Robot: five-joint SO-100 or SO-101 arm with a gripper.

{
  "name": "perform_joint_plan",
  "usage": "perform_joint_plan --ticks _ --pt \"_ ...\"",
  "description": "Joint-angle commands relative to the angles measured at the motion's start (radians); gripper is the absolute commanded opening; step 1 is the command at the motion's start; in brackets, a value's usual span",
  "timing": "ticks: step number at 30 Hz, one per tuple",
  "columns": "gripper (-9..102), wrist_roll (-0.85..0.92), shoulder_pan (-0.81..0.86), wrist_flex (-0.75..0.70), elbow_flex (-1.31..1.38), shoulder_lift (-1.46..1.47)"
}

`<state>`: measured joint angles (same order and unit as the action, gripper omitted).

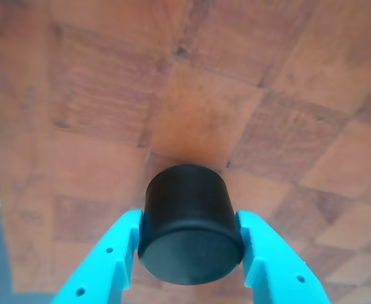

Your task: Grasp a black cylinder and put it in the bin.

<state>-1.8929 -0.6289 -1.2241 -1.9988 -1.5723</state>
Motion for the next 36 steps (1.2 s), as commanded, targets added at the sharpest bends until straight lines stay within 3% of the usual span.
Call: perform_joint_plan --ticks 1,10,26,36 --pt "9 0.009 0.005 -0.126 0.135 -0.025" --pt "9 0.117 0.12 -0.344 0.407 -0.009" --pt "9 0.534 0.505 -0.337 0.561 -0.002" --pt "9 0.681 0.637 -0.35 0.801 0.225"
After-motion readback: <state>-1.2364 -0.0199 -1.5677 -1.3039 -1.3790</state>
